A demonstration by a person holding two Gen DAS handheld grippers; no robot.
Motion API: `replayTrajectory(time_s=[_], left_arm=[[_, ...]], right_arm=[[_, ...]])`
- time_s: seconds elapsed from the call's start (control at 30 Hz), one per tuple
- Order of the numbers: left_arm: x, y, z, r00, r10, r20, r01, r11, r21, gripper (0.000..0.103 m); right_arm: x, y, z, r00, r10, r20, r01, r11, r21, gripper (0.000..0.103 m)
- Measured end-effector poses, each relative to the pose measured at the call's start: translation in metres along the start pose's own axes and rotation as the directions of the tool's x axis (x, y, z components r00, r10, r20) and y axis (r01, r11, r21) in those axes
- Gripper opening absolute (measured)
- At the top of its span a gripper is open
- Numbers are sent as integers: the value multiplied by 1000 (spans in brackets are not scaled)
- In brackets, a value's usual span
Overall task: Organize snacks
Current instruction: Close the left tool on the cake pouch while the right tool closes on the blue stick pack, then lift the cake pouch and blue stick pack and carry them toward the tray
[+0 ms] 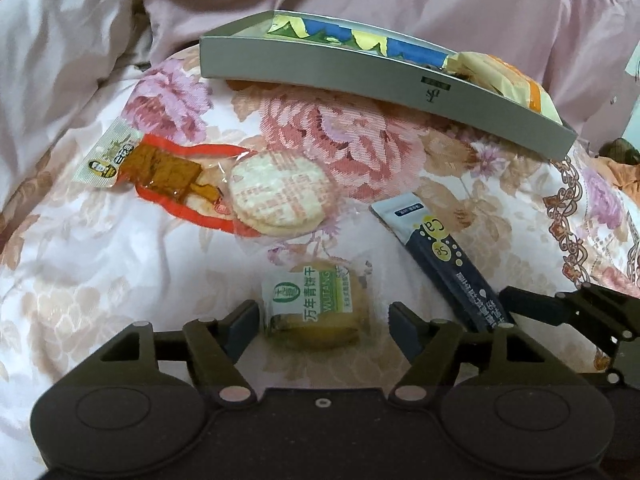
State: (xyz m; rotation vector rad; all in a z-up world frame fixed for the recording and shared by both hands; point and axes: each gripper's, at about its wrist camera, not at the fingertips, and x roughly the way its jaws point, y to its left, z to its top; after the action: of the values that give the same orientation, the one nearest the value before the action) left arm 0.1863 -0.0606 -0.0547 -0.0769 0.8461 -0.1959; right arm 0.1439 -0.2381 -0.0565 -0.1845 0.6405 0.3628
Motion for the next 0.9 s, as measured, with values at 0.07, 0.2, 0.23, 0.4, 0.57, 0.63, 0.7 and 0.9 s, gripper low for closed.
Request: replayTrajectory(time_s=[0.07,0.2,0.23,0.4,0.57,0.63,0.7,0.9], left_arm=[[1,0,1,1000,-1,4,0,1000,4,74],[1,-1,0,1000,5,13,-5,999,34,70],[1,-1,0,1000,6,15,-6,999,38,69],[-1,1,-2,1000,5,30,-5,1000,23,58],[-2,2,-2,999,13,29,-14,1000,7,54],[-3,1,-2,999,20,30,-21,1000,7,53],[-5,1,-2,999,27,31,-27,1000,6,52],[-13,1,-7,997,61,38,-61,998,22,51]], right_arm=[[5,0,-1,1000,-3,13,3,1000,5,62],[9,-1,-1,1000,3,29,-4,1000,21,63],[9,-1,-1,1000,4,31,-4,1000,18,60],[10,3,-2,999,24,38,-24,1000,3,44],[10,12,-2,999,2,43,0,998,-55,39],[9,17,-2,999,-12,46,16,996,-84,37],[8,23,-2,998,-38,50,44,990,-131,36],[8,52,-10,980,-166,108,195,909,-369,35]])
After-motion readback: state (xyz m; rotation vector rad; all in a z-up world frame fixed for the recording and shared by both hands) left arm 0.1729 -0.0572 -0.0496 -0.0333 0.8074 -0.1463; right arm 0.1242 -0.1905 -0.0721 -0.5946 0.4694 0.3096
